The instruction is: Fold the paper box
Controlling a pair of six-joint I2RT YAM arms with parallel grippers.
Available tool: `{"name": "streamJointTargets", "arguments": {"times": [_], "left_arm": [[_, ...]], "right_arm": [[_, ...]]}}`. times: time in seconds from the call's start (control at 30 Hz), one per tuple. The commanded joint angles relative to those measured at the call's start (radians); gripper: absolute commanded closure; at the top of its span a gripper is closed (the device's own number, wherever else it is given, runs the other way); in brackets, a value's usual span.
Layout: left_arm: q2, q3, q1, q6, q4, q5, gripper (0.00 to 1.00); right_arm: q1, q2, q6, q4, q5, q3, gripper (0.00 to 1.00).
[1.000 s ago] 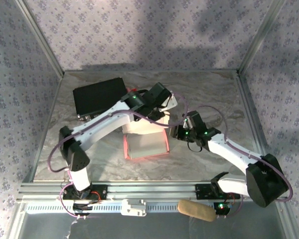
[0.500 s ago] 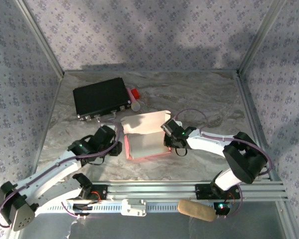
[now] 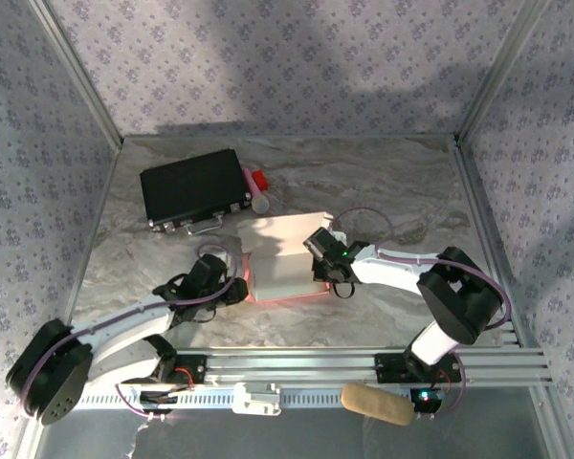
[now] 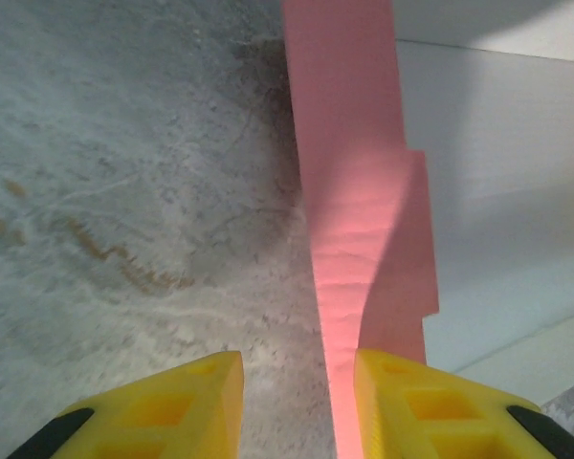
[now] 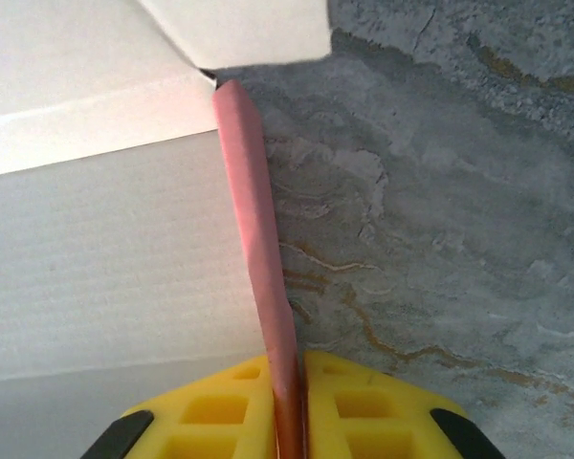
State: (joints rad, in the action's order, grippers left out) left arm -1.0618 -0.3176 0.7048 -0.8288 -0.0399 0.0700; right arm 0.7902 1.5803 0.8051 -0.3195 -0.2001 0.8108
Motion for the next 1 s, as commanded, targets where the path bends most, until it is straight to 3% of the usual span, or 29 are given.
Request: {"name": "streamJointTargets", "arguments": {"times": [0.0,0.13,0.3,0.47,0.6,0.7,0.97], "left_arm": [[-0.06,0.003,-0.005,-0.029,0.199,0.034,0.66],[-0.083,0.006,0.008,-0.038,0.26,0.019,0.68],[0.032,0.008,0.034,-0.025,0.188,-0.05,0.68],[0.077,0.008,-0.038,0.001,0.135,-0.01,0.69],[0.11,-0.036,-0.137,0.046,-0.025,-0.005,0.66],[0.043,-0.019,-0.22,0.055,0.076,0.114,0.72],[-0.17,0.019,-0.222,-0.008,0.417,0.249,0.8]], "right_arm": [[0.006,0.01,0.01,-0.027,-0.024,0.016,0.88],[0.009,0.014,0.006,-0.031,-0.022,0.019,0.92],[0.009,0.012,-0.006,-0.045,-0.032,0.028,0.97],[0.006,0.016,-0.007,-0.043,-0.032,0.028,0.99],[0.007,0.022,-0.012,-0.041,-0.029,0.025,0.99],[0.005,0.027,-0.013,-0.039,-0.027,0.025,1.0],[0.005,0.031,-0.015,-0.048,-0.023,0.039,1.0]]}}
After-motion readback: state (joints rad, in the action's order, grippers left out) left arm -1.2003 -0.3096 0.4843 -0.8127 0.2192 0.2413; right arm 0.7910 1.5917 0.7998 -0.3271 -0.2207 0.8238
